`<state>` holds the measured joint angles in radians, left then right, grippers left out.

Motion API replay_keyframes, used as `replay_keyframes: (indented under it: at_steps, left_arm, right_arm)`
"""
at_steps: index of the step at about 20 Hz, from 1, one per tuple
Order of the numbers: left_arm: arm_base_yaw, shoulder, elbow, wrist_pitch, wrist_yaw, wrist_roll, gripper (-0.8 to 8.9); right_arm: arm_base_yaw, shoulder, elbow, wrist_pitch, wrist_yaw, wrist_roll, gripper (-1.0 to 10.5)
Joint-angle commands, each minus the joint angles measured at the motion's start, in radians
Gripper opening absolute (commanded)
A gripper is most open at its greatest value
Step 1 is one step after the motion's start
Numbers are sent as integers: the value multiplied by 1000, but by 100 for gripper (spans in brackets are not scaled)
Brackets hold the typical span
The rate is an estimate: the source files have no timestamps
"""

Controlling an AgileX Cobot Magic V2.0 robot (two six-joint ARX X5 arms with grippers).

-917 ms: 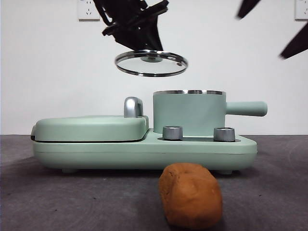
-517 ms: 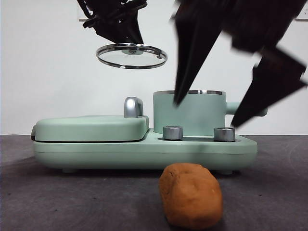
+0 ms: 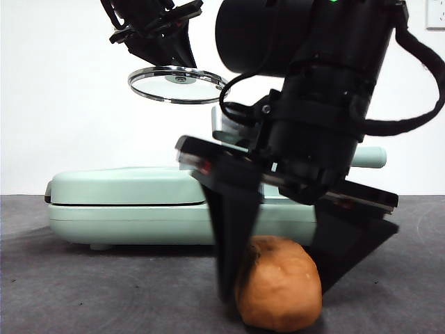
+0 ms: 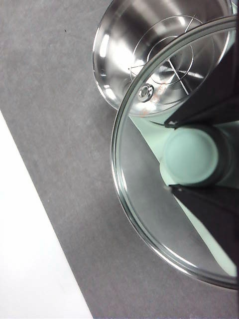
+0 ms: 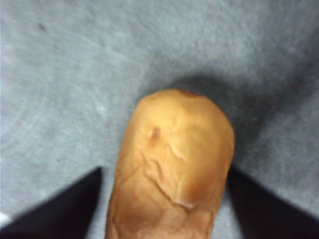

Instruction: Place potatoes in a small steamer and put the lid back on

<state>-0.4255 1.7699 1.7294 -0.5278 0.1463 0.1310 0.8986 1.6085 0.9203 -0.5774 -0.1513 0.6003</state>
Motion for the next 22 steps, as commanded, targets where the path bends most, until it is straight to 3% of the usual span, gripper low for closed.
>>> replay_keyframes:
  at_steps: [1, 6, 14, 18, 22]
  left_arm:
    - [-2, -14, 30, 26, 3, 7, 8]
    - [1, -14, 30, 25, 3, 7, 8]
    - [3, -14, 30, 27, 3, 7, 8]
    - [3, -14, 30, 26, 3, 7, 8]
    - [3, -14, 30, 26, 3, 7, 8]
  right_arm:
    - [17, 19, 18, 12, 6, 9, 95]
    - [-14, -18, 92, -48, 2, -48, 77]
    - [-298, 76, 687, -431, -5, -359, 77]
    - [-404, 221, 945, -467, -4, -407, 77]
    - [-453, 324, 1062, -477, -6, -428, 77]
